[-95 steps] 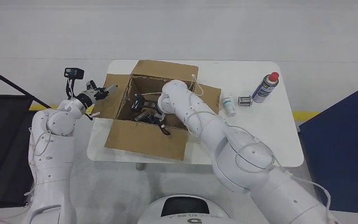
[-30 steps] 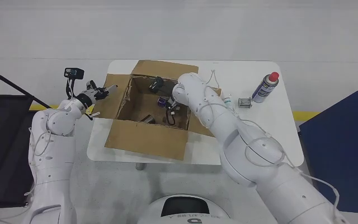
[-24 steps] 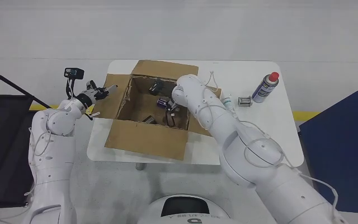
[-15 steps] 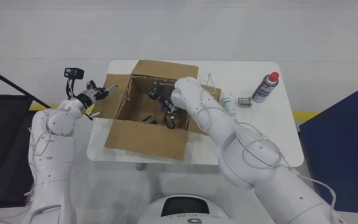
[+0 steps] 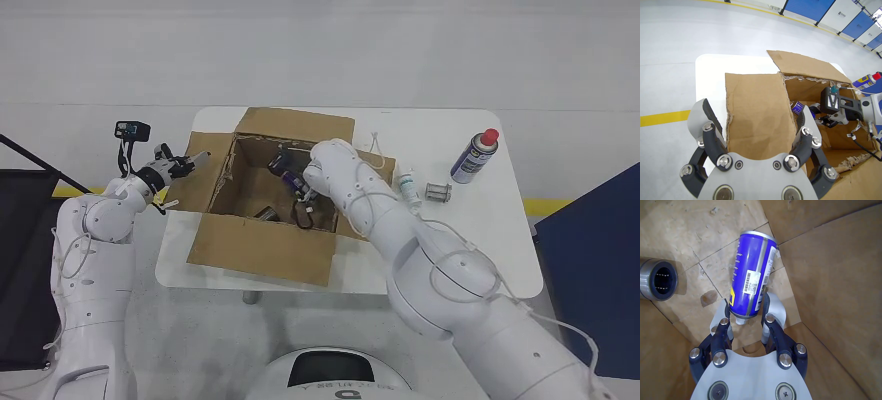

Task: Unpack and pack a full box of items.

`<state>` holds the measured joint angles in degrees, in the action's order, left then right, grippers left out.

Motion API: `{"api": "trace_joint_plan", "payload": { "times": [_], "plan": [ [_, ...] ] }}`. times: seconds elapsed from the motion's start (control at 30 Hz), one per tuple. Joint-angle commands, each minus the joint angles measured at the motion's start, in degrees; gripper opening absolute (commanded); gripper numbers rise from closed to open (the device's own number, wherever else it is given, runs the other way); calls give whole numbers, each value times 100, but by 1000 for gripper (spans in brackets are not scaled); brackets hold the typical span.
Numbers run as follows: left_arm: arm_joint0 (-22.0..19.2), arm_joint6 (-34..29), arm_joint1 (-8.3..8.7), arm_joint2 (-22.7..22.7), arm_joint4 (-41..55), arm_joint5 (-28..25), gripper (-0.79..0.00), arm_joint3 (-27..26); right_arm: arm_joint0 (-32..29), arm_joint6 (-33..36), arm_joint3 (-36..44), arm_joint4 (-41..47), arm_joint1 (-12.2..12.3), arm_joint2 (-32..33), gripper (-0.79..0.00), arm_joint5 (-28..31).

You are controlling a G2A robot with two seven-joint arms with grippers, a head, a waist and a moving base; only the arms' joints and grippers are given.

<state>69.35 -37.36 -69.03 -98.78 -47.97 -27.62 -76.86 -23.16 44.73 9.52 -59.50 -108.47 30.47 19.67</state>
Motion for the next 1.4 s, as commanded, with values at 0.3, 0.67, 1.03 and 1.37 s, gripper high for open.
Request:
{"api": "trace_joint_plan", "payload": {
  "times": [0.3, 0.67, 1.03, 1.37],
  "plan": [
    [0, 0, 0, 0, 0, 0, 0, 0, -62, -55, 52, -87, -26, -17, -785, 164],
    [0, 0, 0, 0, 0, 0, 0, 0, -187, -1152, 427, -514, 35, -137, -785, 541],
    [0, 0, 0, 0, 0, 0, 0, 0, -368, -1887, 843, -727, 286, -25, -785, 358],
    [0, 0, 0, 0, 0, 0, 0, 0, -934, -2289, 1964, -1130, 793, 229, -785, 199]
  ]
}}
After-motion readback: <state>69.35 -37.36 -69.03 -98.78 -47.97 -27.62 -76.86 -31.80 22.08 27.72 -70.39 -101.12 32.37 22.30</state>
